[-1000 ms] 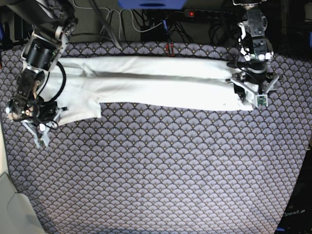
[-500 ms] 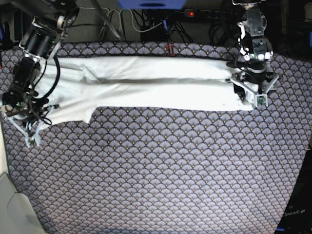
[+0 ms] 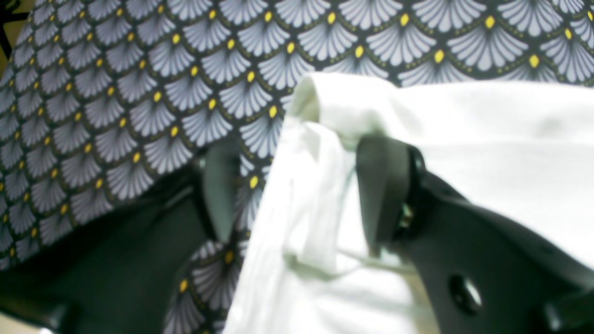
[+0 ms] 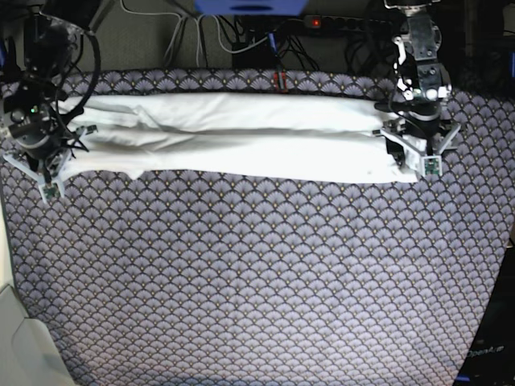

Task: Fold the T-shirt properly
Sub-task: 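Regrip the folded strip's end with the right gripper and tuck it inward, then hold the strip ends with both grippers and adjust the fold, then carry the strip end with the left gripper toward the right gripper, then hold the folded strip with both grippers and flatten the fold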

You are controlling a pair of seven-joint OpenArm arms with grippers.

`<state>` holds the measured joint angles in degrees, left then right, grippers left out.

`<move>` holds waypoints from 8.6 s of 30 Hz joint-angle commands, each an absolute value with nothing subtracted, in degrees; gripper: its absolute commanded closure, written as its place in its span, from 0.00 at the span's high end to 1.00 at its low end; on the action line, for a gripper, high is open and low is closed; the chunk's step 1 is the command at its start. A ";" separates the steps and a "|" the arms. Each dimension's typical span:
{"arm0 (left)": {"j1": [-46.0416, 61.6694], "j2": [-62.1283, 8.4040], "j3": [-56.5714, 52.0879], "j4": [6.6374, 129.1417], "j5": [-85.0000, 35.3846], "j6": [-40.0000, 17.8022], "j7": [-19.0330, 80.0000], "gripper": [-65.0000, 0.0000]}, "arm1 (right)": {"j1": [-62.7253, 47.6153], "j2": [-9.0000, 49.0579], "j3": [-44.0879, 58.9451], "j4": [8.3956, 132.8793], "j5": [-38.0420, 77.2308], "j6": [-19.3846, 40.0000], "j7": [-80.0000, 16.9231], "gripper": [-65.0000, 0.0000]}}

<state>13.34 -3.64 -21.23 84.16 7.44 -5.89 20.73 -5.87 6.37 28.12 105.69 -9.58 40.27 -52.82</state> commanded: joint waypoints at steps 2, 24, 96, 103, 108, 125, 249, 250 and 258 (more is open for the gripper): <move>13.93 -3.65 -21.14 84.00 8.40 -6.64 24.31 0.61 | -7.08 6.37 28.35 107.91 -9.36 40.00 -52.00 0.00; 15.60 -4.88 -20.62 84.53 8.13 -6.81 24.31 0.61 | -10.07 6.20 29.85 99.47 -9.36 40.00 -49.89 0.00; 19.30 1.71 4.88 113.01 -6.81 -6.20 38.37 0.00 | -9.45 6.11 29.76 99.38 -9.45 40.00 -49.19 0.00; 14.55 1.71 13.76 110.02 -6.81 -1.19 38.37 0.00 | -9.54 6.11 29.76 99.38 -9.45 40.00 -49.19 0.00; 11.03 1.36 22.02 106.51 -7.34 5.93 38.11 0.00 | -9.54 6.11 29.76 99.38 -9.45 40.00 -49.19 0.00; 6.02 3.38 31.16 99.56 -7.43 10.42 37.76 0.01 | -9.98 6.20 29.67 99.38 -9.54 40.00 -49.27 0.00; 14.37 -8.92 19.82 101.32 -7.25 10.33 38.37 0.38 | -9.01 10.42 37.85 84.09 17.36 40.00 -53.23 0.00; 14.37 -8.92 19.82 101.32 -7.25 10.33 38.37 0.38 | -9.01 10.51 37.85 84.18 17.36 40.00 -53.05 0.00; 14.37 -9.10 19.82 101.76 -7.25 10.15 38.37 0.38 | -9.80 10.59 37.85 95.16 17.10 40.00 -53.23 0.00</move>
<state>14.59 -8.91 19.92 100.49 -7.33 10.31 39.44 -10.57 9.58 37.58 93.93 16.23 39.72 -54.52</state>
